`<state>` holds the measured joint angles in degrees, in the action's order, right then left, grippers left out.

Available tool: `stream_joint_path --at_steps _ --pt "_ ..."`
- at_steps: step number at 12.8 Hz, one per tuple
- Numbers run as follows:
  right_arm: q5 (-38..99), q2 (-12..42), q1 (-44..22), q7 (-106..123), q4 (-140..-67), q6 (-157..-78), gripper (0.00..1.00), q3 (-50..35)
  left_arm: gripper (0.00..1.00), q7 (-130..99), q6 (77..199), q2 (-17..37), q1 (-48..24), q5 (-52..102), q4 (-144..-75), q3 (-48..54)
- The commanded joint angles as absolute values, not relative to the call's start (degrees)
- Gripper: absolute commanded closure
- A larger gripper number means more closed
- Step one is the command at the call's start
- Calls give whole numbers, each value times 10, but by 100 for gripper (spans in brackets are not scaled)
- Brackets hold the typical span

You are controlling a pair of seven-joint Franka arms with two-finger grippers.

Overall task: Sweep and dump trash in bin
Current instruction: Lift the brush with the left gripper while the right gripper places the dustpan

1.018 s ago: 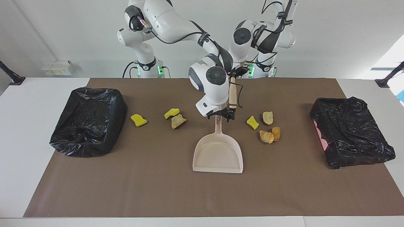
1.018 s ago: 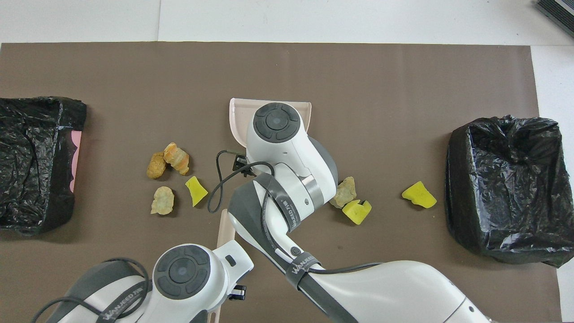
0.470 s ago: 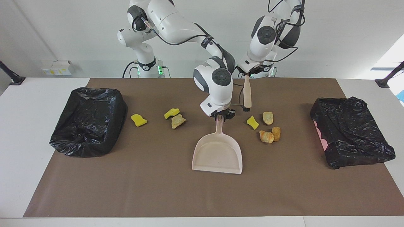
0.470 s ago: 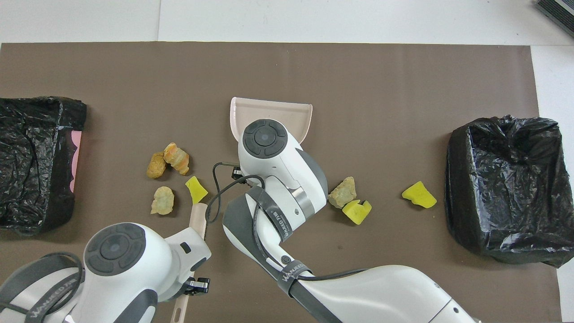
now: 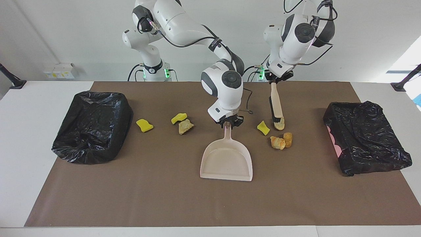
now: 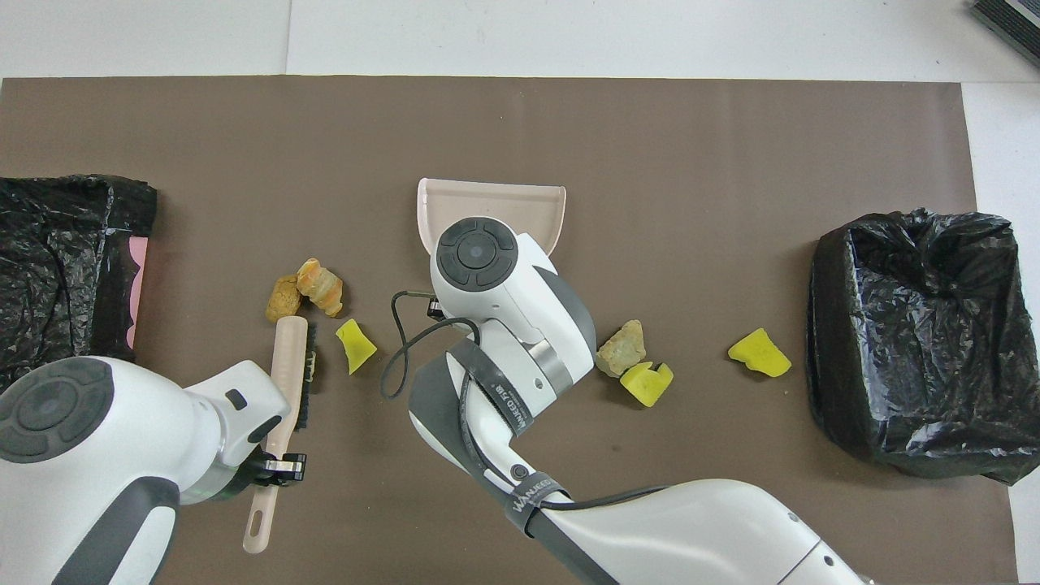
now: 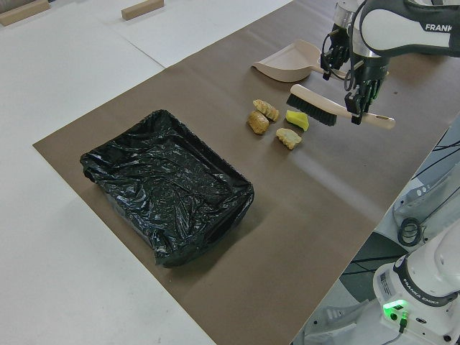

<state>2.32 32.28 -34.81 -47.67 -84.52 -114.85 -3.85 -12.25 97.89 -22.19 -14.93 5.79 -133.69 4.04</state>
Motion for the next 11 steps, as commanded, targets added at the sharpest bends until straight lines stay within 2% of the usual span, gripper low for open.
stream_joint_path --at_steps 1,4,6,9,11 --pt "14 316 -342 -467 -851 -1158 100 -41 100 -103 963 -223 -127 49 -1310 47" --pt "18 306 -333 -438 -849 -1158 100 -41 100 -102 974 -221 -114 47 -1310 46" --pt "26 298 -327 -371 -848 -1151 100 -38 100 -66 990 -204 -51 45 -1298 47" --pt "27 287 -305 -310 -852 -1143 100 -40 100 -52 1060 -182 -17 44 -1289 47" --pt "26 281 -298 -195 -852 -1109 100 -40 100 -44 1066 -132 -5 21 -1249 47"
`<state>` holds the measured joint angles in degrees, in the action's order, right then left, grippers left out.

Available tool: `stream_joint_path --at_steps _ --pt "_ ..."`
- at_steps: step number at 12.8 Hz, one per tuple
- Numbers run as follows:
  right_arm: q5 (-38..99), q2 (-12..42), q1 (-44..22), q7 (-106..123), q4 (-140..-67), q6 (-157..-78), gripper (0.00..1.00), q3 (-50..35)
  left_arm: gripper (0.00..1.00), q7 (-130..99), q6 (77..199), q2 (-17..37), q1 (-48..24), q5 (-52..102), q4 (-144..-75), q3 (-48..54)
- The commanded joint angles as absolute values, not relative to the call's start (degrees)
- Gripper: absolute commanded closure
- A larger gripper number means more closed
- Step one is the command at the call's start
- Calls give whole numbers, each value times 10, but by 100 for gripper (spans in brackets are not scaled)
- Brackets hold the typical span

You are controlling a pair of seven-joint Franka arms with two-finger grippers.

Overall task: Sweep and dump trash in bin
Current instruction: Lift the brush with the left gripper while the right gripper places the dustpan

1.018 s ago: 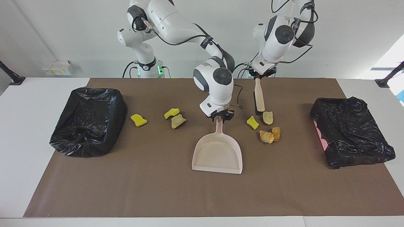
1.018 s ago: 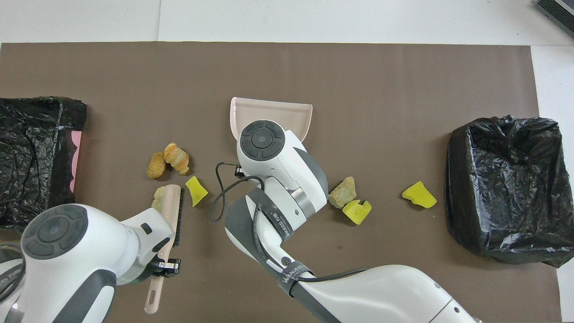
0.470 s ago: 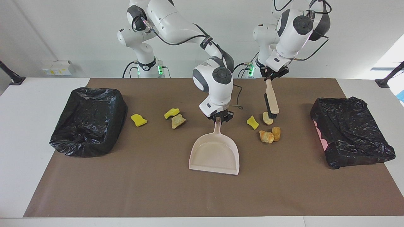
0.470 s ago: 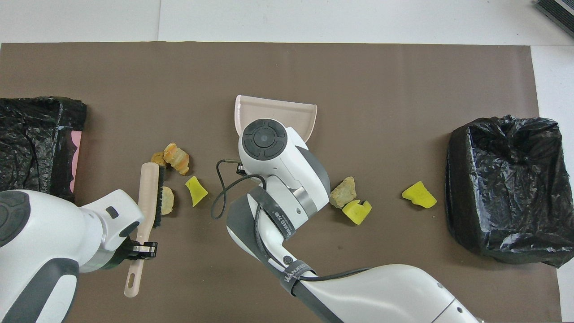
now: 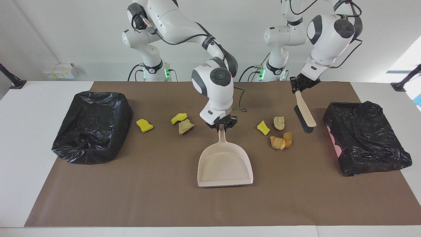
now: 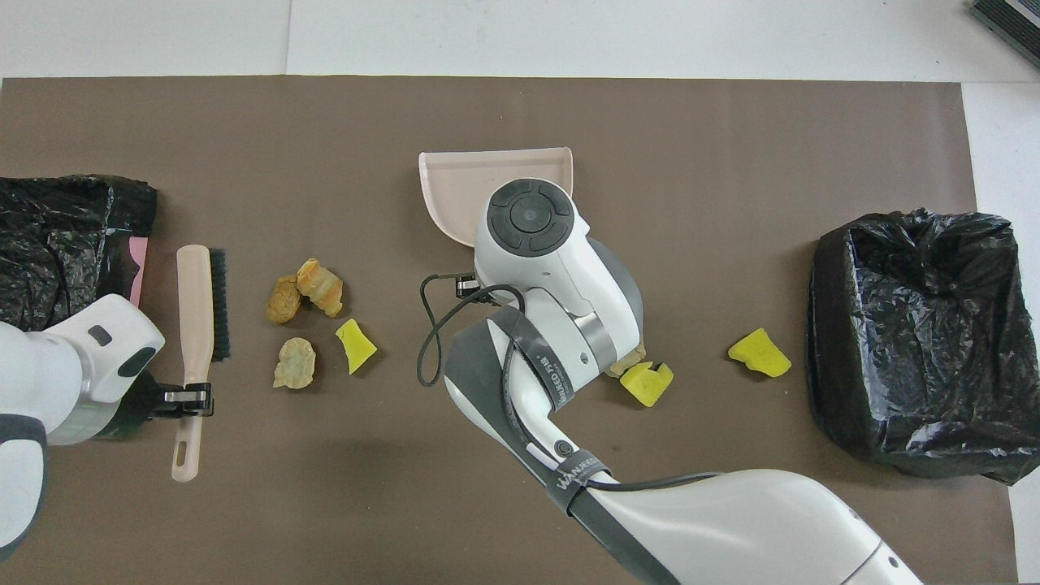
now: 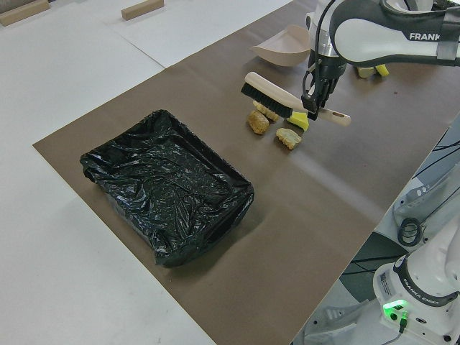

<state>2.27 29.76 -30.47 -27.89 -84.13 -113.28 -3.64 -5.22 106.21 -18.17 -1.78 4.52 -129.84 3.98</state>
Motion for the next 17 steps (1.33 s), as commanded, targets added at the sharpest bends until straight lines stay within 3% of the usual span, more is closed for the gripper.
stream_joint_path --at_steps 1,3,8,14,17 --pt "26 280 -294 -135 -852 -1083 100 -40 100 -30 1061 -111 6 18 -1220 46" --pt "26 275 -275 -71 -854 -1051 100 -41 100 -4 1084 -62 19 13 -1202 46" --pt "8 275 -243 221 -858 -1032 100 -39 100 16 1095 -25 15 -7 -1224 47" --pt "-140 256 -264 426 -884 -1031 100 -41 100 8 1117 -40 -6 -7 -1280 47" --pt "-198 218 -296 432 -944 -1038 100 -41 100 -39 1142 -51 -19 -6 -1308 48"
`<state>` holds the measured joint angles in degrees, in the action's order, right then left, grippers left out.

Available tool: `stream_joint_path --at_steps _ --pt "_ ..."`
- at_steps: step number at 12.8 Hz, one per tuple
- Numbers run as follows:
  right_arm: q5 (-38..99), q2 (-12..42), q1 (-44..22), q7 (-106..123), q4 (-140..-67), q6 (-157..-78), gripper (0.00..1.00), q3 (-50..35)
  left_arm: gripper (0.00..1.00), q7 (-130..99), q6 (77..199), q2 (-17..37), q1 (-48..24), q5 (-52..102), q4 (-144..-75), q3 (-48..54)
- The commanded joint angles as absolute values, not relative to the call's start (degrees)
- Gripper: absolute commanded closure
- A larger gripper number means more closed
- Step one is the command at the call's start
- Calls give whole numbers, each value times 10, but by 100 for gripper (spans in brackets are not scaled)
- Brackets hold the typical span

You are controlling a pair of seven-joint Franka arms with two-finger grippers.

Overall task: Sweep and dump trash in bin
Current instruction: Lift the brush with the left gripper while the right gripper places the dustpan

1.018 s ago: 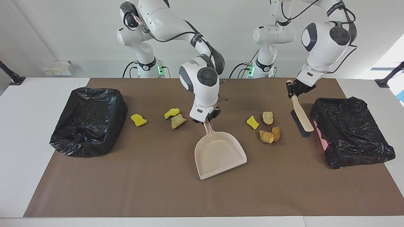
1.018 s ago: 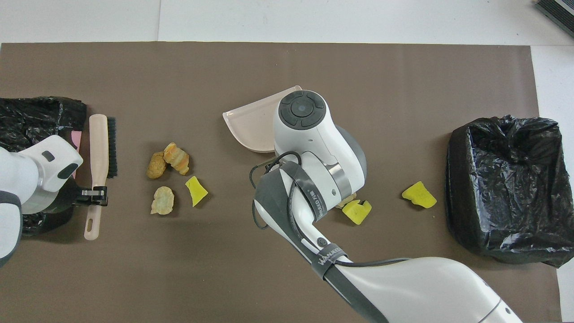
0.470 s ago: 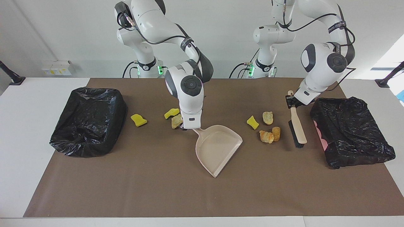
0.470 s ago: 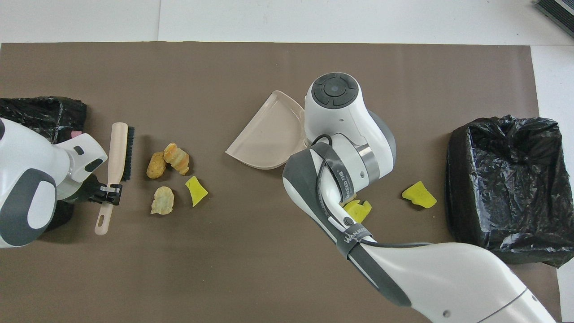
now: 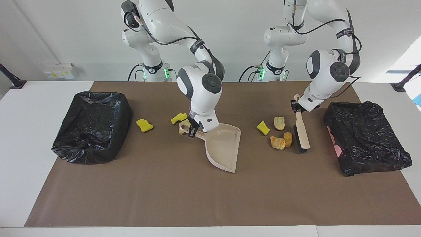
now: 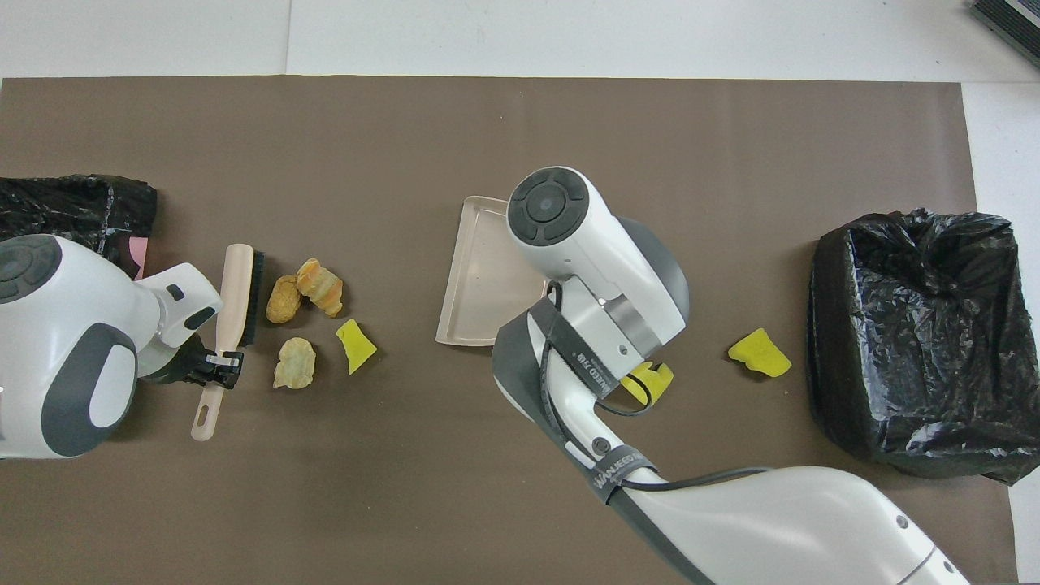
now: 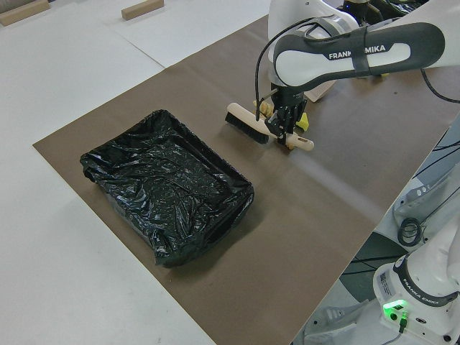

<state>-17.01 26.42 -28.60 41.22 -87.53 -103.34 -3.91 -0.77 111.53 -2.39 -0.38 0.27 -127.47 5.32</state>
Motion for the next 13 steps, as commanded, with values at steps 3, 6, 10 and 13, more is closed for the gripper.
stream_joint_path --at_steps 3,6,10,13 --pt "-208 197 -310 446 -977 -1042 100 -42 100 -76 1178 -65 -44 -4 -1345 49" --pt "-203 196 -310 457 -987 -1058 100 -42 100 -87 1235 -45 -89 -1 -1347 49" --pt "-178 194 -301 456 -1005 -1088 100 -42 100 -72 1234 -46 -126 16 -1347 51" --pt "-167 195 -297 453 -1008 -1095 100 -42 100 -72 1237 -47 -174 77 -1346 50"
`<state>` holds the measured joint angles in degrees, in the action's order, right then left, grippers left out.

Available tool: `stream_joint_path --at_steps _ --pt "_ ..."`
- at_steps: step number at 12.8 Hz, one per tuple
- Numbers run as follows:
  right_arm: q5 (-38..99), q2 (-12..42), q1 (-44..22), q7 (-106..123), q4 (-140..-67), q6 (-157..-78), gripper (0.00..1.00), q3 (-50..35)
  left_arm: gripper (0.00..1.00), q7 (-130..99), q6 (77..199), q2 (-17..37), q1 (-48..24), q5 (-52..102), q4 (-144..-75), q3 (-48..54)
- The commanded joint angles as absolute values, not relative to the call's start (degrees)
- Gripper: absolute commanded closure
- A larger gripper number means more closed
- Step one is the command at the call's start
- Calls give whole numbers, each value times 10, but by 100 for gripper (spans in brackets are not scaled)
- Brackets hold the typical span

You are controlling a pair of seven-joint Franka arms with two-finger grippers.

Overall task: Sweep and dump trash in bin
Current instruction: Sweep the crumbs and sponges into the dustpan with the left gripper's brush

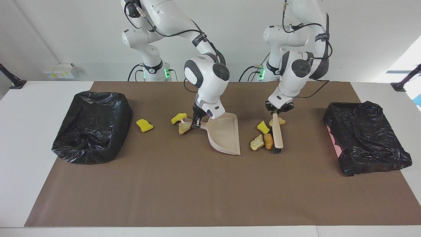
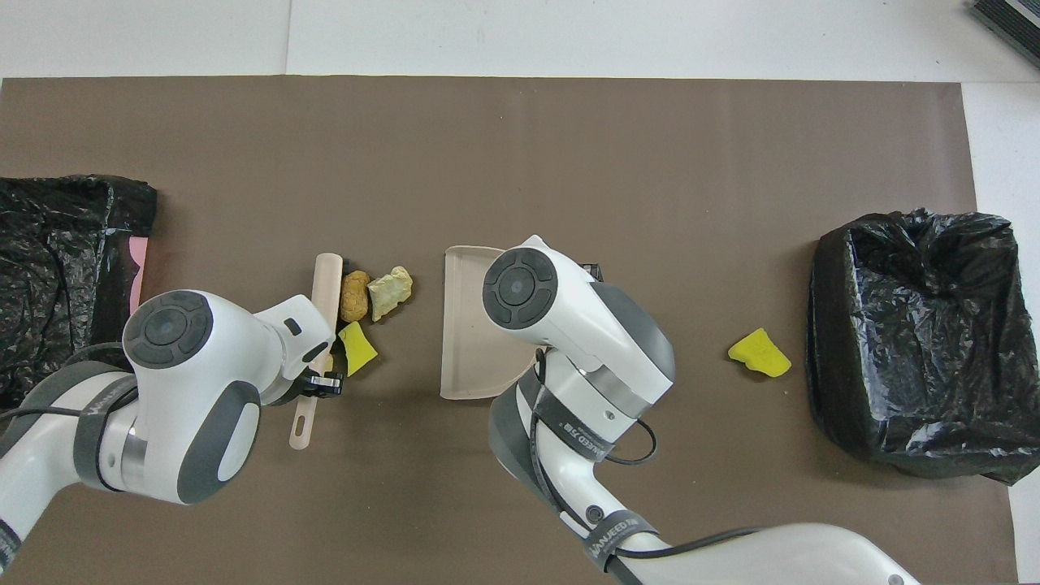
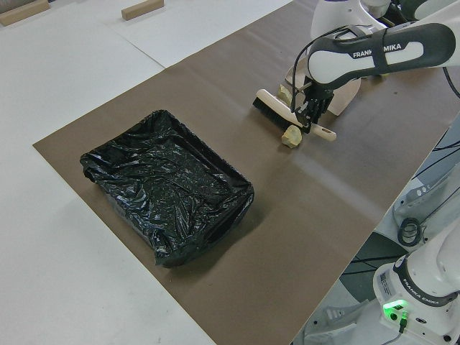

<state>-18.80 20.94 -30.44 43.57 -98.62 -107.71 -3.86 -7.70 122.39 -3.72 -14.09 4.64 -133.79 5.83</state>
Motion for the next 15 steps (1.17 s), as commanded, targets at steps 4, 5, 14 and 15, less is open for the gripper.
stream_joint_path --at_steps 4,5,14,15 --pt "-149 198 -288 453 -1011 -1100 100 -42 100 -69 1245 -47 -228 122 -1342 50" --pt "-149 197 -288 452 -1012 -1100 100 -41 100 -69 1251 -47 -238 131 -1341 51" --pt "-117 200 -266 474 -1013 -1094 100 -41 100 -125 1114 -83 -189 168 -1281 43" --pt "-117 202 -266 496 -1007 -1092 100 -41 100 -138 1102 -88 -171 166 -1279 42"
